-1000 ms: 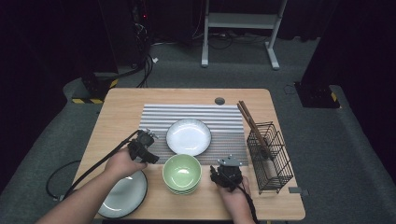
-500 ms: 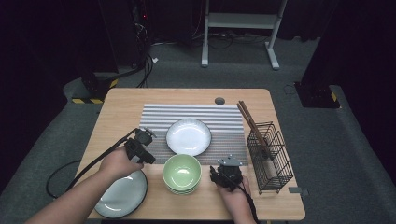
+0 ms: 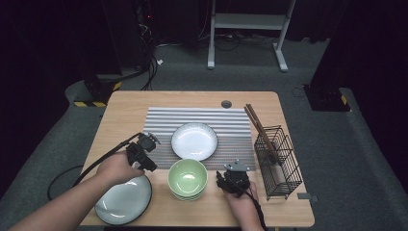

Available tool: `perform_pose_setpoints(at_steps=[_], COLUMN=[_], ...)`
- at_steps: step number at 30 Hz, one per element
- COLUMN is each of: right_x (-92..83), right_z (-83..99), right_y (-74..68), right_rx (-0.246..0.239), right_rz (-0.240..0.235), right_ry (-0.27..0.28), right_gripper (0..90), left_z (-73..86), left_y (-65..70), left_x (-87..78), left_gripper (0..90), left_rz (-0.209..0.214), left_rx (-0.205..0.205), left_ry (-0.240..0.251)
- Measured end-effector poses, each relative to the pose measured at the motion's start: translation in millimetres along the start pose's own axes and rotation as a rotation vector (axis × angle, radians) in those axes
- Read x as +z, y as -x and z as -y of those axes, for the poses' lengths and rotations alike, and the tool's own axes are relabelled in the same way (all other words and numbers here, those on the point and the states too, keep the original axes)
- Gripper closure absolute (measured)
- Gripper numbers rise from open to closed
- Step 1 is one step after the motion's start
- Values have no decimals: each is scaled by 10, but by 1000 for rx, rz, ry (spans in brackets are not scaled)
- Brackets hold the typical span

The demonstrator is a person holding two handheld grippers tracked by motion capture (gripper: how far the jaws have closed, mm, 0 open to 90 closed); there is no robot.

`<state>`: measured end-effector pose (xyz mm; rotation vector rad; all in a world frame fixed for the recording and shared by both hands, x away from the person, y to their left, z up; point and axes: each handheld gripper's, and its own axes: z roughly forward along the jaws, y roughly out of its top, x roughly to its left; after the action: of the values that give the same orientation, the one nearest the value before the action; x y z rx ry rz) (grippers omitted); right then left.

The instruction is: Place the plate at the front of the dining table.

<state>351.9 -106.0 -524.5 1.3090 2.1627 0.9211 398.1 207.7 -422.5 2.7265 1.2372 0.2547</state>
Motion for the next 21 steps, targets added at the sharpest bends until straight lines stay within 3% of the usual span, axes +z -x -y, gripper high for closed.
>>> perform_pose_setpoints(at_steps=[5,8,12,15,21], right_x=[1,1,0,-1,0], right_z=[-1,0,0,0,0], right_y=[2,3,5,7,6], right_rx=[-3,-3,-4,-5,-5], right_rz=[-3,-6,-8,-9,-9], right_ry=[0,0,0,-2,-1], right_gripper=[390,389,387,387,385], left_z=[-23,-32,-6,44,79], left_y=[64,78,113,100,109], left_x=[-111,-183,-285,-331,-356], left_gripper=[352,352,332,333,332], left_rz=[8,39,7,25,37], left_rx=[-3,-16,-6,-37,-58], left_ry=[7,9,13,7,-5])
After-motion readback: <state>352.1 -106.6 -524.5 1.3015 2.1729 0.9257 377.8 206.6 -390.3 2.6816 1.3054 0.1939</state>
